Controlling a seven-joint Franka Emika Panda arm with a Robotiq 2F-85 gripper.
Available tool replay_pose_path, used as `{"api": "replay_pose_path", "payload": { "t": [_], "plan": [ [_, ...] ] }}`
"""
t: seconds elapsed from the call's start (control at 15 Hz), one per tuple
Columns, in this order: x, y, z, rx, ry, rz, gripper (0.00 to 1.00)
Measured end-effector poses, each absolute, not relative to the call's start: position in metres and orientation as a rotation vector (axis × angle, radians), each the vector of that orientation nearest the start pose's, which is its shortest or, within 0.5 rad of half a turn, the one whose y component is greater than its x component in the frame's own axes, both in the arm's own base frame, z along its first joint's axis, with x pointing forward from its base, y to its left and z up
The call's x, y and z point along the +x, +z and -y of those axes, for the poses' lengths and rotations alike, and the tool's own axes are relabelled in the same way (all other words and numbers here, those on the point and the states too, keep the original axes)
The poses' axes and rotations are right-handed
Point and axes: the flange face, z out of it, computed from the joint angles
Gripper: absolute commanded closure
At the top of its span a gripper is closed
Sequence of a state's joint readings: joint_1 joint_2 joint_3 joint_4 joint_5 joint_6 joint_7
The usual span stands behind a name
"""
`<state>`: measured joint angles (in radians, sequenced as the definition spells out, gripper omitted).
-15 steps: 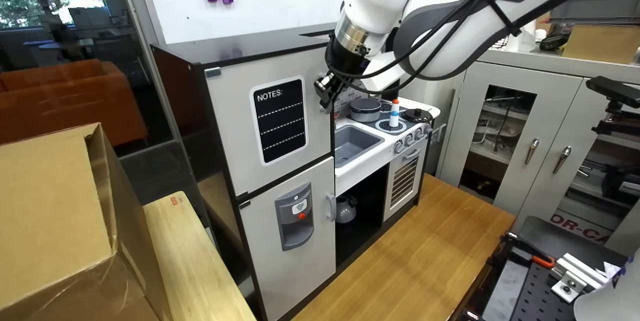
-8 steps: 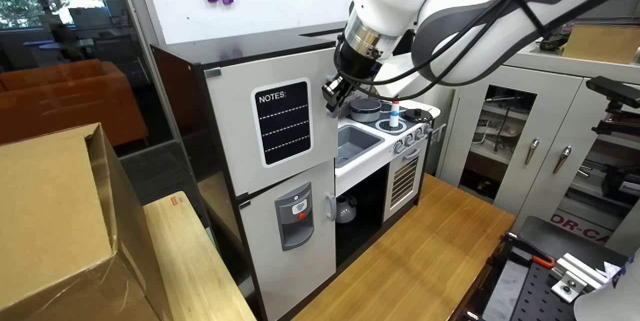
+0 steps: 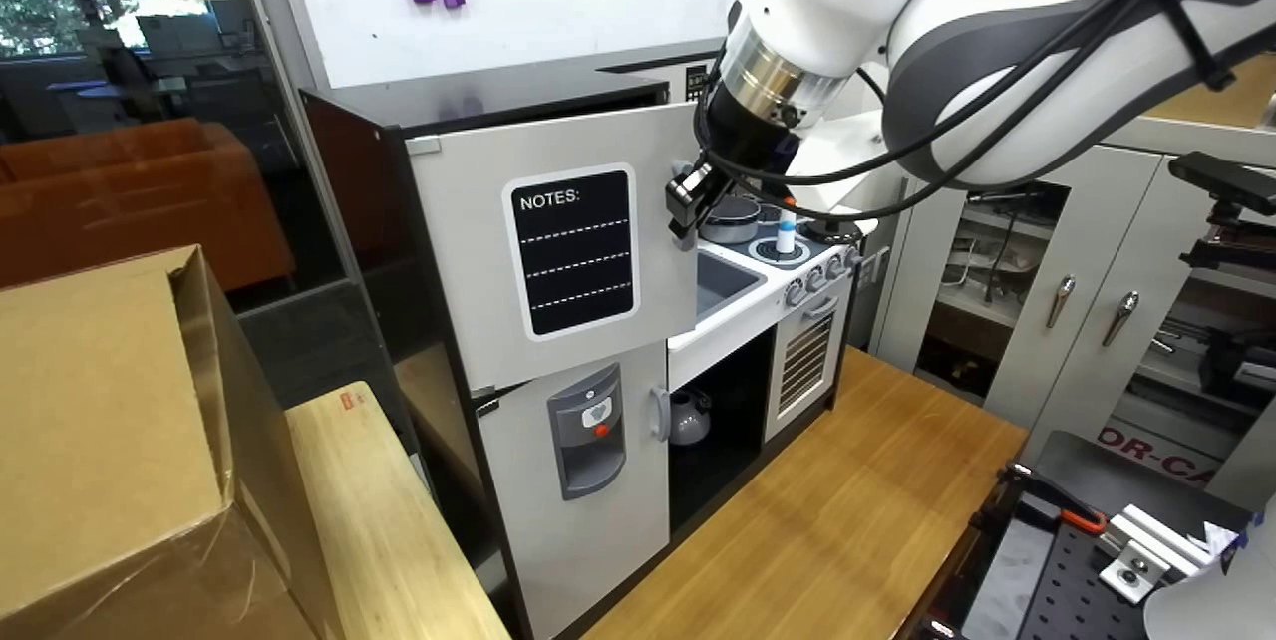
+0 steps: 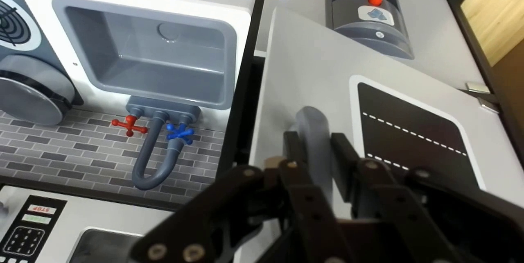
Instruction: Close the open drawer and then open it again.
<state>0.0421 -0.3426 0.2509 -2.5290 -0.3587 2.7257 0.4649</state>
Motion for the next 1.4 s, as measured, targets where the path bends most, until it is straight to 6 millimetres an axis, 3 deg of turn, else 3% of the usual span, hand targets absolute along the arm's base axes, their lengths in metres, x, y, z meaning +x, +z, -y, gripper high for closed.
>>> {"api": "replay_pose_path", "payload": {
  "t": [0.33,1.07,1.4],
  "plan": [
    [0.416,0.453,-0.166,-3.11,-0.929,0.223,0.94],
    [0.362,0.46,-0.227,-3.163,-0.909,0.203,0.94],
    [0.344,0.486,-0.266,-3.098,-1.004,0.312,0.94]
  ]
}}
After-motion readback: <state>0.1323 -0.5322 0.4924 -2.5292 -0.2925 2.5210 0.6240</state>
